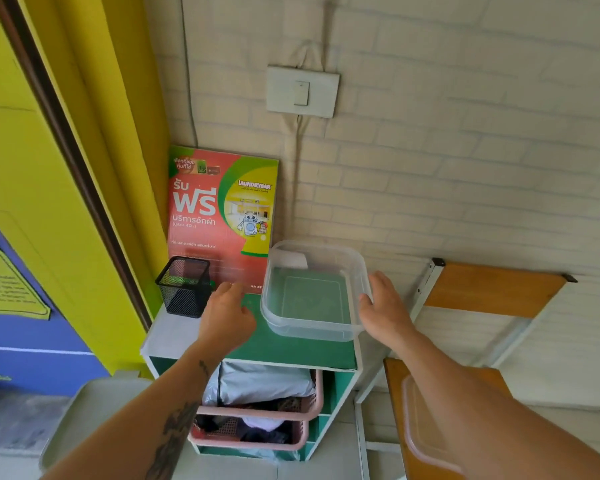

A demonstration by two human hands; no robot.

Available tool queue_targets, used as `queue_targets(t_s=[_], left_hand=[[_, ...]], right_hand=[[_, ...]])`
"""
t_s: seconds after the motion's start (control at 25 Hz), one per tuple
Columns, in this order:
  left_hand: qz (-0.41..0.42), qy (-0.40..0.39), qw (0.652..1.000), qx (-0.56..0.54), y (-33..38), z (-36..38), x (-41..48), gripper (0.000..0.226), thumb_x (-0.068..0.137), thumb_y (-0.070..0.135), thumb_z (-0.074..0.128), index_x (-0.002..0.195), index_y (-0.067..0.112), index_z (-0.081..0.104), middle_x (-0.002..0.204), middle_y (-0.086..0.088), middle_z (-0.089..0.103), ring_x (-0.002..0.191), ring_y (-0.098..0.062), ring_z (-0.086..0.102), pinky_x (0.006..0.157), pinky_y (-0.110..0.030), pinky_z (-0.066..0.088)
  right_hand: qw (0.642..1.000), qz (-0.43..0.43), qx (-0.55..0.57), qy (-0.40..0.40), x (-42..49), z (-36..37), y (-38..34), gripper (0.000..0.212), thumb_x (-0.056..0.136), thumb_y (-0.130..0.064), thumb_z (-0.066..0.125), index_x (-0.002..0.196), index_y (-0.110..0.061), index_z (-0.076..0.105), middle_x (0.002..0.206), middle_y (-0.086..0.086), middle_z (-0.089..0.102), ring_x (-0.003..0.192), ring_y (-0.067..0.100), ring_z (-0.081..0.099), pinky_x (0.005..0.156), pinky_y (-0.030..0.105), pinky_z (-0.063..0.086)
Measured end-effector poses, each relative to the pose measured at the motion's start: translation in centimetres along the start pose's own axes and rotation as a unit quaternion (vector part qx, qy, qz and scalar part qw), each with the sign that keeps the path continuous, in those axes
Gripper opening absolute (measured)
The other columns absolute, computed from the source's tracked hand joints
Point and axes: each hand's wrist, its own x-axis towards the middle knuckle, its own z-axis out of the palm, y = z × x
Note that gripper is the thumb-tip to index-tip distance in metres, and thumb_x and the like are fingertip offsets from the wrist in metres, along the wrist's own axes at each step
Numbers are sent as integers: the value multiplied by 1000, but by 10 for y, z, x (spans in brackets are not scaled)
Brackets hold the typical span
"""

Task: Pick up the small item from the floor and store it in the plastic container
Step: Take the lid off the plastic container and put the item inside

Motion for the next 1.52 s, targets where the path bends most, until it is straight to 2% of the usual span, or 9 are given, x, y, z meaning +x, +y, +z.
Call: queue_targets(t_s=[0.16, 0.36, 0.68, 0.8, 1.0, 1.16, 1.32, 1.44, 1.52], left_hand=[[-2, -58, 996, 68, -22, 16, 6, 53, 79, 11, 55, 131, 19, 57, 122, -9, 54, 115, -31, 48, 99, -44, 45], [-18, -112, 989, 94, -34, 26, 8, 56, 79, 7, 55, 133, 21, 56, 120, -8, 50, 115, -29, 45, 97, -41, 47], [7, -70, 994, 79, -40, 29, 14, 46, 73, 2, 55, 117, 11, 65, 103, -10, 58, 95, -30, 55, 80, -39, 53], [3, -20, 1000, 5, -38, 31, 15, 44, 74, -2, 55, 114, 6, 68, 102, -13, 63, 88, -29, 59, 78, -36, 51], [-62, 74, 987, -127, -5, 13, 29, 36, 79, 2, 55, 109, 13, 71, 103, -8, 68, 88, -26, 60, 82, -34, 50], [-6, 88, 982, -167, 38, -2, 40, 28, 87, 7, 53, 106, 17, 71, 90, -2, 69, 75, -23, 64, 73, -32, 52], [34, 24, 987, -152, 64, 10, 53, 28, 90, 12, 51, 109, 21, 69, 93, 0, 70, 78, -24, 66, 79, -35, 55], [26, -34, 990, -137, 78, 20, 63, 29, 90, 16, 52, 114, 23, 66, 94, -3, 72, 80, -22, 66, 75, -30, 52], [29, -65, 990, -119, 88, 26, 69, 28, 90, 16, 53, 115, 20, 65, 95, -3, 72, 81, -20, 66, 72, -27, 50]], right_hand=[[999, 0, -45, 0, 11, 15, 5, 53, 104, -18, 34, 155, -16, 19, 166, -1, 4, 150, 24, 13, 118, 40, 19], [999, 28, -36, -3, 22, 26, 6, 54, 105, -19, 34, 156, -15, 18, 166, 1, 2, 150, 25, 12, 118, 40, 18], [999, 39, -23, 16, 30, 35, 3, 64, 96, 1, 42, 155, -11, 20, 165, 0, 10, 148, 24, 23, 116, 40, 26], [998, 46, -47, 22, 29, 35, 1, 68, 94, 2, 47, 155, -12, 21, 165, 0, 10, 146, 25, 28, 113, 41, 32], [995, 31, -87, 21, 24, 32, -7, 71, 94, -2, 51, 156, -11, 17, 166, 2, 0, 145, 27, 29, 111, 38, 35], [995, 21, -98, 19, 25, 32, -4, 68, 95, -4, 52, 154, -9, 19, 166, 3, 2, 135, 28, 44, 104, 37, 45], [995, 33, -96, 8, 27, 30, -3, 69, 94, -3, 52, 154, -10, 19, 166, 1, 3, 107, 25, 60, 87, 35, 54], [994, 38, -100, 1, 28, 30, -4, 73, 93, -3, 54, 155, -11, 16, 166, 3, 1, 84, 16, 60, 73, 31, 56], [994, 45, -103, -3, 30, 31, -4, 77, 91, -2, 55, 155, -12, 14, 166, 3, 0, 80, 16, 59, 72, 32, 57]])
